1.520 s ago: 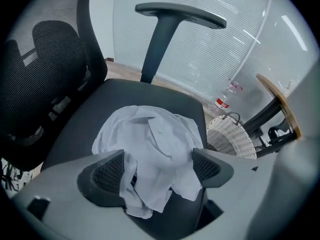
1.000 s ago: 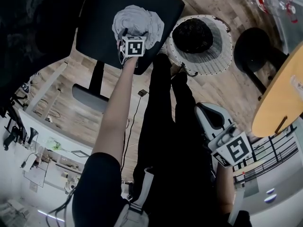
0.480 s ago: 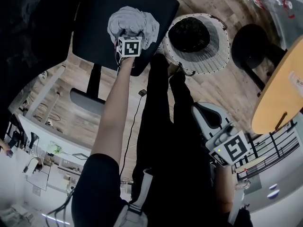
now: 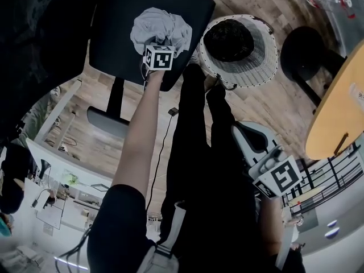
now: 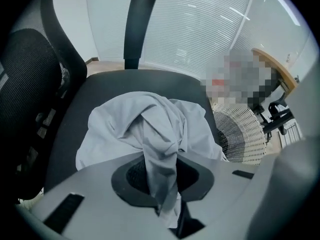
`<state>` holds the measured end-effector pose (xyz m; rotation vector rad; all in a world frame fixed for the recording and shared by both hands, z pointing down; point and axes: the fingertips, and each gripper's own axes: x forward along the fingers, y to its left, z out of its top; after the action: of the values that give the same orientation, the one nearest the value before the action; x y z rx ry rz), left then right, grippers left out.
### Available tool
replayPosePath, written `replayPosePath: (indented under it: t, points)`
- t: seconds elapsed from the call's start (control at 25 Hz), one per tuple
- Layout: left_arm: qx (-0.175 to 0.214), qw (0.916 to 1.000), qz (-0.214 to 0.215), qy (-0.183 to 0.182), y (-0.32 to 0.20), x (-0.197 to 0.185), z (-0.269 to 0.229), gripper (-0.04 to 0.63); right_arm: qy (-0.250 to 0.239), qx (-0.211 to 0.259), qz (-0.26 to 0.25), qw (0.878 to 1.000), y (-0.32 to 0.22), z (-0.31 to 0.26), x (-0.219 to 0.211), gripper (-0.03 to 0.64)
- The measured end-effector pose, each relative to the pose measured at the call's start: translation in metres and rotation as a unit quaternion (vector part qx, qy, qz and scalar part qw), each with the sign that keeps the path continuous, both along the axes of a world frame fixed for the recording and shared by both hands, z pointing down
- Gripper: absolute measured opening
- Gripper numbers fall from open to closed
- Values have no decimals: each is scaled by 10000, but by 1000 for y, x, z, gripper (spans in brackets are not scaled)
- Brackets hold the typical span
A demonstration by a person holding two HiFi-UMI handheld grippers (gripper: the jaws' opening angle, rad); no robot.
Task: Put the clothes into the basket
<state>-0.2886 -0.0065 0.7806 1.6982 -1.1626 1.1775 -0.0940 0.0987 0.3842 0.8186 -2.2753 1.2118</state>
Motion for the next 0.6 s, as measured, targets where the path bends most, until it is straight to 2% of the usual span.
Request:
replayPosePath:
  t: [0.6]
  points:
    - [-33,10000,13,20,2,2,-34,67,-85,388,58,9992,-16,-27,-1,17]
